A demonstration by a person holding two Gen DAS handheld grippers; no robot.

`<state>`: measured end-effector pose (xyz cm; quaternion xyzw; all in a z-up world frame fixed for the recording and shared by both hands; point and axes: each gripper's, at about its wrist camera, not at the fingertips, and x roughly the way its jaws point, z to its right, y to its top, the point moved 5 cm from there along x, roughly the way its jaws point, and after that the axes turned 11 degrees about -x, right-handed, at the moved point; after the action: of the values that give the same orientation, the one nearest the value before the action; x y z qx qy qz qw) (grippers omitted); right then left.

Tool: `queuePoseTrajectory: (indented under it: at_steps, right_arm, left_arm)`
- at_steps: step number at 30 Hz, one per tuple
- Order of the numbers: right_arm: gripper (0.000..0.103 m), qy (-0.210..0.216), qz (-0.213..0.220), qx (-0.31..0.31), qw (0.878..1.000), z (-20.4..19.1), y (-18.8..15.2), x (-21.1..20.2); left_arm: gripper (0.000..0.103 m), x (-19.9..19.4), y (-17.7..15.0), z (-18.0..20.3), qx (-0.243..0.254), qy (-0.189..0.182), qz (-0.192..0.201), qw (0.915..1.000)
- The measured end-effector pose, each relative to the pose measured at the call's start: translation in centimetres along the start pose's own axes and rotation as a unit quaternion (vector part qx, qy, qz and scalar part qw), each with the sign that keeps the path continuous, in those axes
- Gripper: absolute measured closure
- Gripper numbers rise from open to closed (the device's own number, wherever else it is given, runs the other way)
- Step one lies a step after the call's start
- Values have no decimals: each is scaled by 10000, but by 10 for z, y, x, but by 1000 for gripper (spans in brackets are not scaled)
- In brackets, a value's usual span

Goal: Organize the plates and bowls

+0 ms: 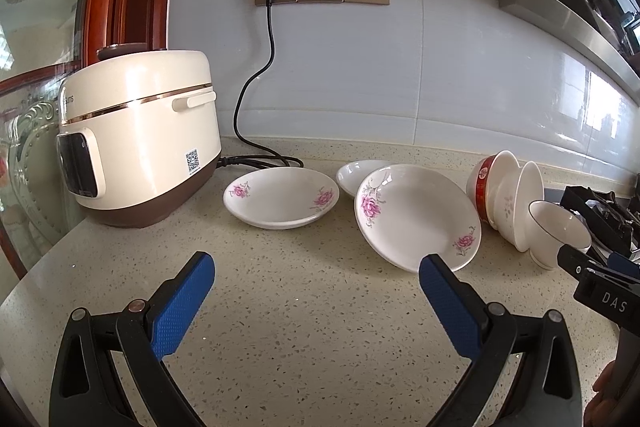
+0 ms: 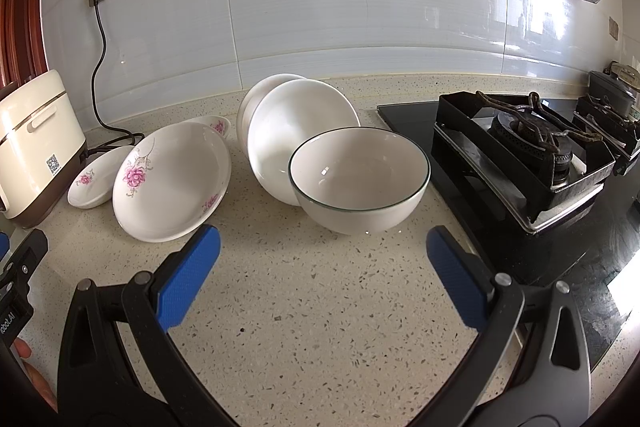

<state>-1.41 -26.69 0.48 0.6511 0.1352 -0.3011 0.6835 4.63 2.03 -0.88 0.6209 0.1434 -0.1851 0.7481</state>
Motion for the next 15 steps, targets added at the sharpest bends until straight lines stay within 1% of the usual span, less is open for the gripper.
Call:
queuePoseTrajectory:
  at_steps: [15]
  right_arm:
    - [0,4,2,1,10000,0,0,0]
  left_arm:
    - [0,-1,-1,-1,-2,-13,-1,10000]
